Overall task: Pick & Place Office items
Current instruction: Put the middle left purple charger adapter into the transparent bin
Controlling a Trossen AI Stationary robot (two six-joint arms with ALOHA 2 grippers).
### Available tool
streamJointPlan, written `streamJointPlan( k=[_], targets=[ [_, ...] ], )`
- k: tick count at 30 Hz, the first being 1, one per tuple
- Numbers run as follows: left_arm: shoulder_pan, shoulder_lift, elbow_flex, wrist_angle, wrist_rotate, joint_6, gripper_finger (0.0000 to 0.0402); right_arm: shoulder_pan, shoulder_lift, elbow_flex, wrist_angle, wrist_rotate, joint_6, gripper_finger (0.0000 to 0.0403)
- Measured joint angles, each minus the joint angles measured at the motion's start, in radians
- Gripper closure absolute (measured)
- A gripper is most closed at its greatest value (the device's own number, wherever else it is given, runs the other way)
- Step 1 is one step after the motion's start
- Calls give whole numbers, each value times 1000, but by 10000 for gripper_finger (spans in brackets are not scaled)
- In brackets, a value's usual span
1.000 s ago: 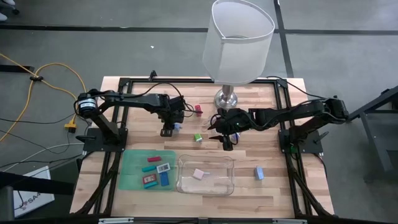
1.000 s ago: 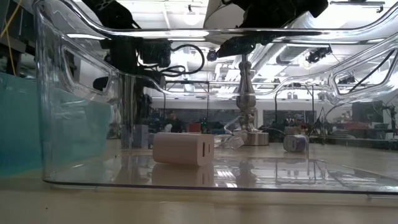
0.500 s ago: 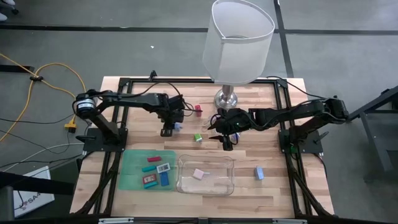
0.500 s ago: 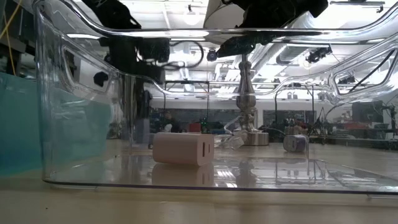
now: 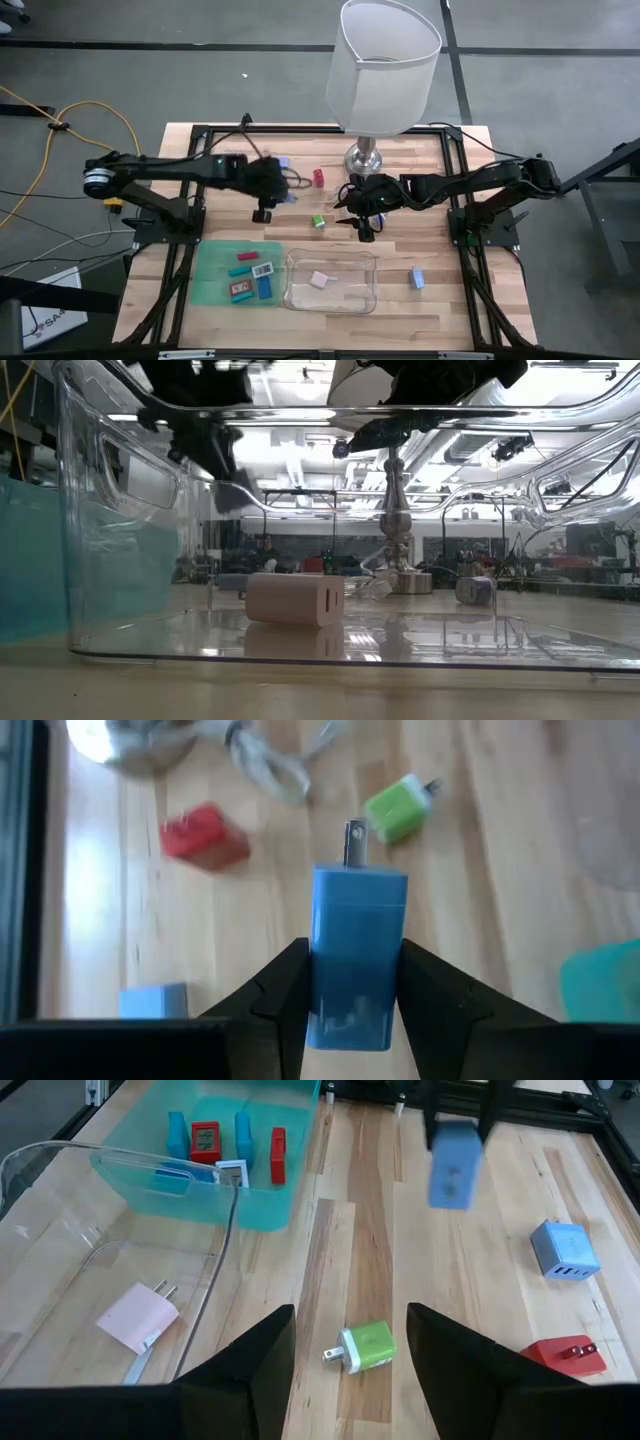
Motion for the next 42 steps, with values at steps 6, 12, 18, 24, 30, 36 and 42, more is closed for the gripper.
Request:
streamJointPlan(
  k=[6, 12, 18, 24, 30, 36, 42],
  targets=[
    [-174, 4, 46, 87, -126, -28, 280, 0, 0, 0, 0, 0, 0, 223],
    [-294, 77, 118, 105, -200, -124, 280, 0, 0, 0, 0, 0, 0, 223],
    [-370, 185, 221, 100, -204, -195, 280, 0, 0, 0, 1, 0, 0, 223],
    [-438, 299, 319, 91, -204, -214, 280, 0, 0, 0, 1, -3, 0, 223],
    [-495, 409, 410, 59, -204, -269, 280, 0, 0, 0, 1, -3, 0, 223],
    [-528, 515, 471, 27, -212, -322, 280, 0, 0, 0, 9, -3, 0, 223],
    [-532, 574, 477, 11, -213, -360, 280, 0, 0, 0, 18, -3, 0, 223]
  ],
)
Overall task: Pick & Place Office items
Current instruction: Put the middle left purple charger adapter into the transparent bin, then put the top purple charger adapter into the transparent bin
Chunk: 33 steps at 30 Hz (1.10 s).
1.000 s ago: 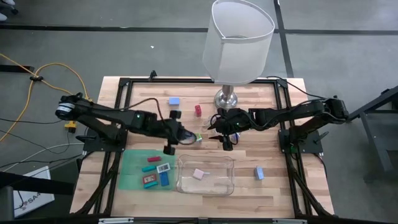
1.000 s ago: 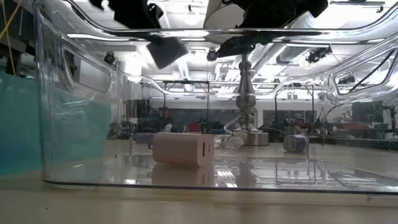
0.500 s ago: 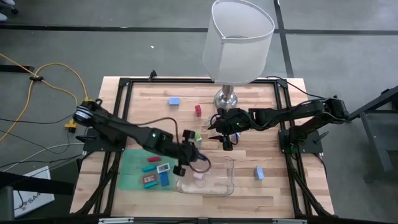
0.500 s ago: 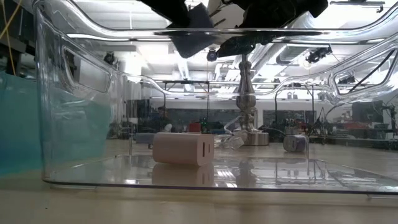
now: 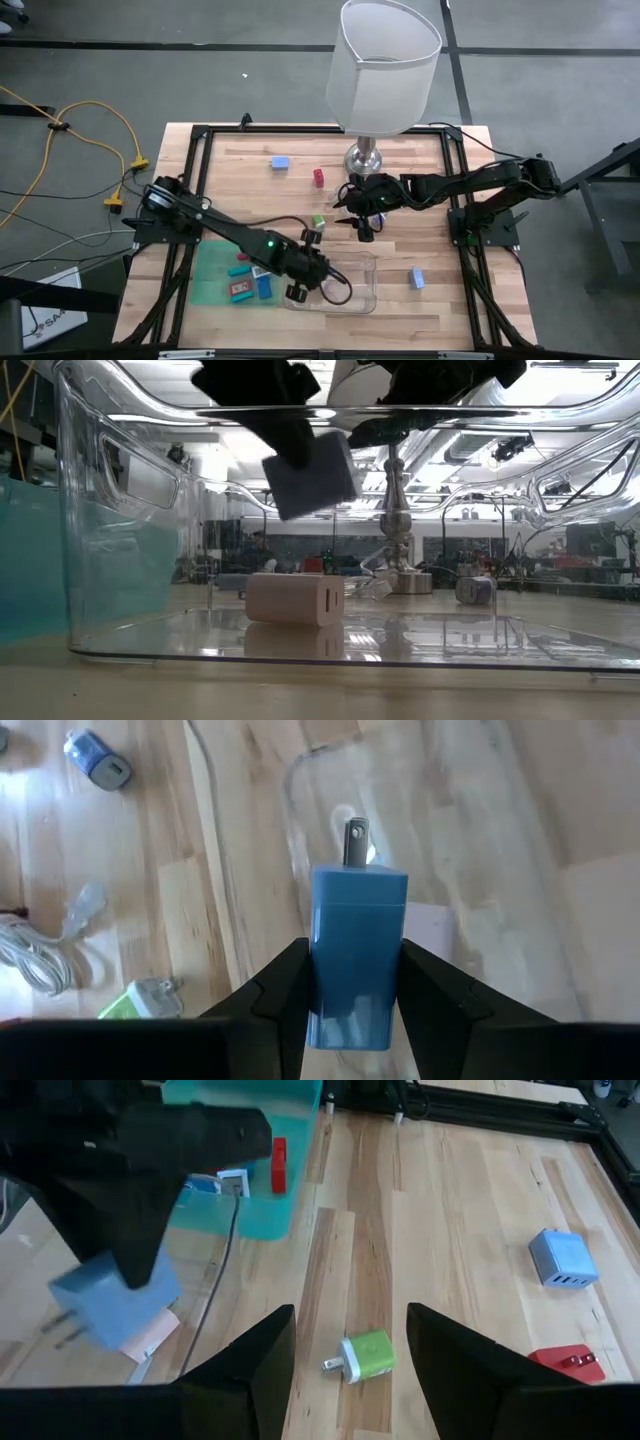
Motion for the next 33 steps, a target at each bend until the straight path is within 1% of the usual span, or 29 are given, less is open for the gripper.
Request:
streamJointPlan(
  k=[11, 14, 20, 23, 29, 33],
  targets=[
    [35, 74, 0, -22, 17, -52, 280, 0, 0, 0, 8, 0, 0, 223],
    [37, 76, 0, -33, 45, -93, 280, 0, 0, 0, 10, 0, 0, 223],
    [42, 76, 0, -38, 46, -112, 279, 0, 0, 0, 12, 0, 0, 223],
    [42, 76, 0, -39, 45, -106, 269, 0, 0, 0, 12, 0, 0, 223],
    [42, 76, 0, -36, 46, -93, 234, 0, 0, 0, 12, 0, 0, 223],
    [42, 76, 0, -36, 46, -93, 228, 0, 0, 0, 12, 0, 0, 223]
  ],
)
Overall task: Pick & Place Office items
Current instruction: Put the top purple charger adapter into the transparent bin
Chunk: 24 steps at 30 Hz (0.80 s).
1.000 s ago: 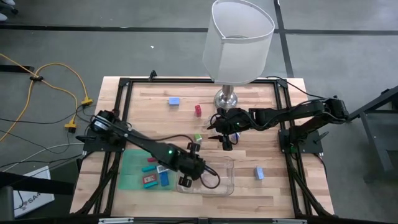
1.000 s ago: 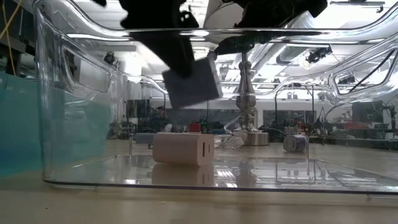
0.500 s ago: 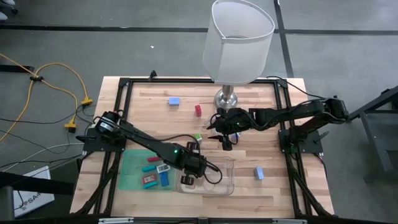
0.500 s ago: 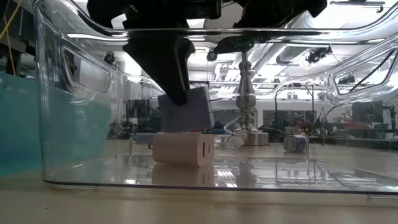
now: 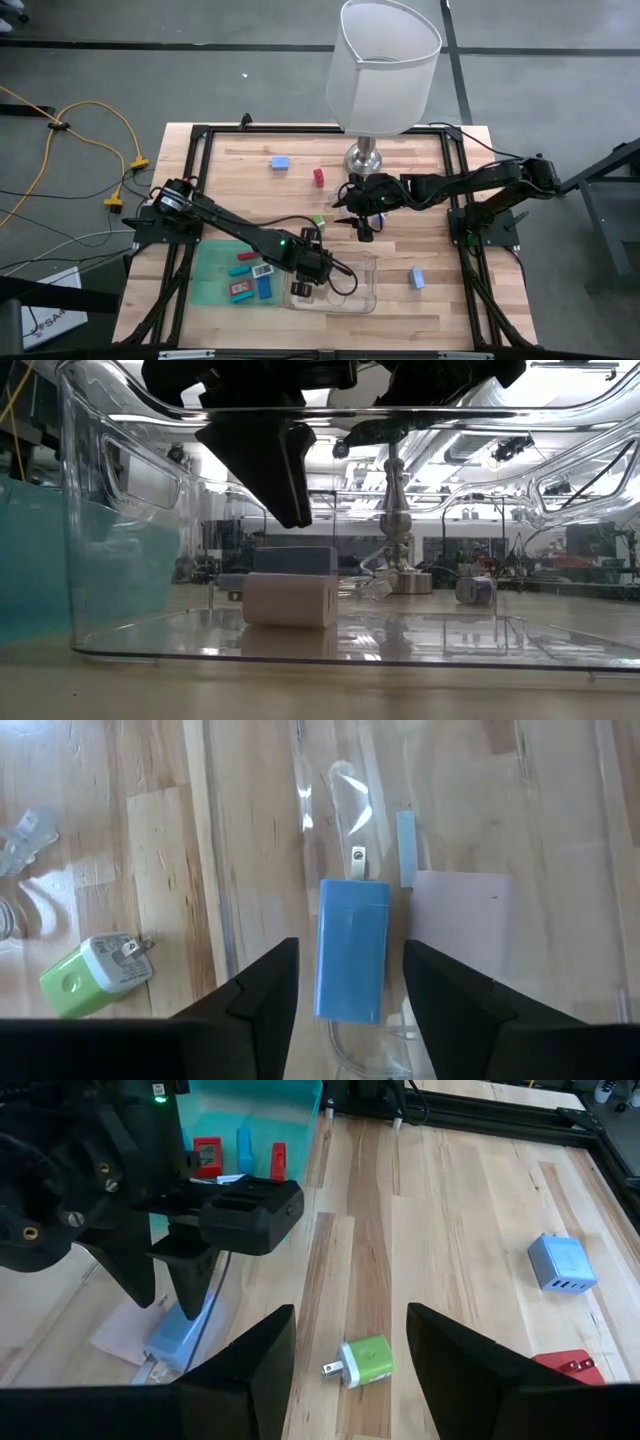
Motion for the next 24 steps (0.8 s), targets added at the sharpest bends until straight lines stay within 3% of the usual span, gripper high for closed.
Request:
streamJointPlan(
  k=[13, 24],
  targets=[
    [-23, -7, 0, 3, 2, -16, 226, 0, 0, 0, 0, 0, 0, 223],
    [-22, -168, 5, -117, -42, 14, 226, 0, 0, 0, 0, 0, 0, 223]
  ],
)
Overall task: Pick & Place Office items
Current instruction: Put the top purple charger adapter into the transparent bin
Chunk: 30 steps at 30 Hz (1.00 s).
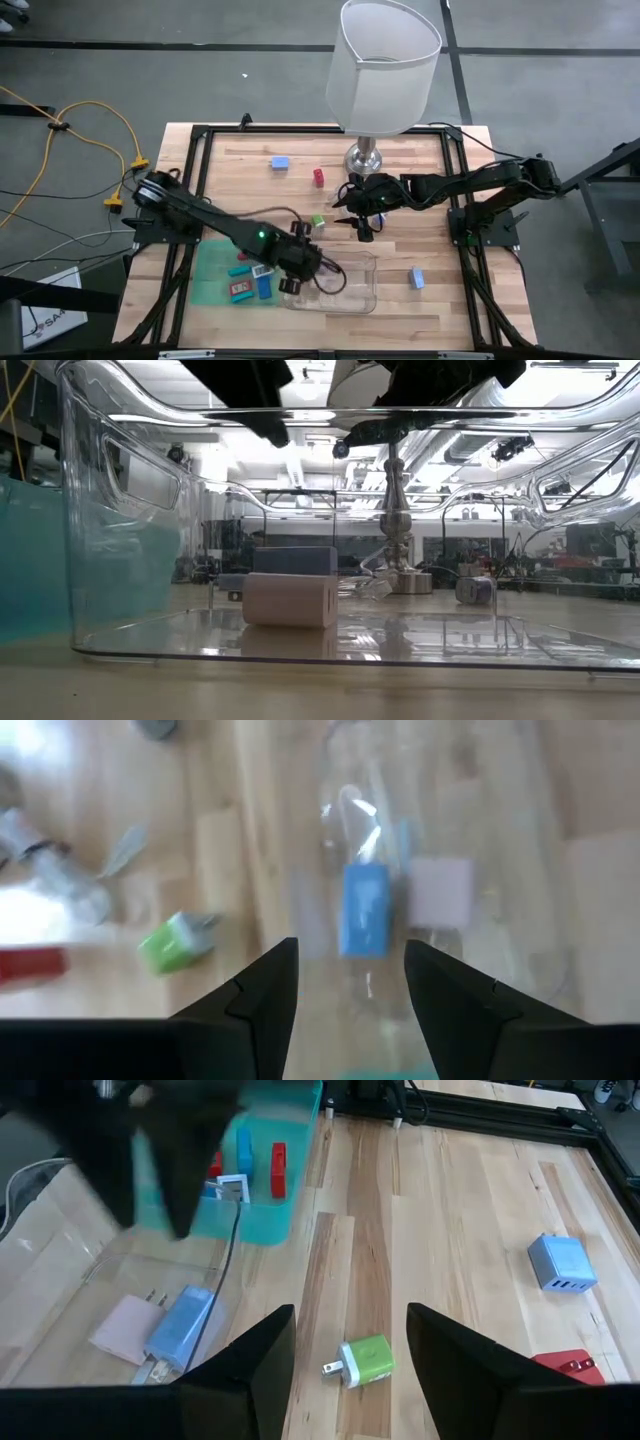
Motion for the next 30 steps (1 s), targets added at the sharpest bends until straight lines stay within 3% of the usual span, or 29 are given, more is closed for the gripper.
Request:
streamJointPlan(
  k=[9, 14, 26, 30],
  targets=[
    [154, -125, -1, -178, 8, 19, 226, 0, 0, 0, 0, 0, 0, 223],
    [293, -159, -4, -213, 27, 118, 226, 0, 0, 0, 0, 0, 0, 223],
    [712, -246, -226, -60, 391, 304, 225, 0, 0, 0, 0, 0, 0, 223],
    [819, -246, -284, -32, 483, 361, 207, 0, 0, 0, 0, 0, 0, 223]
  ],
)
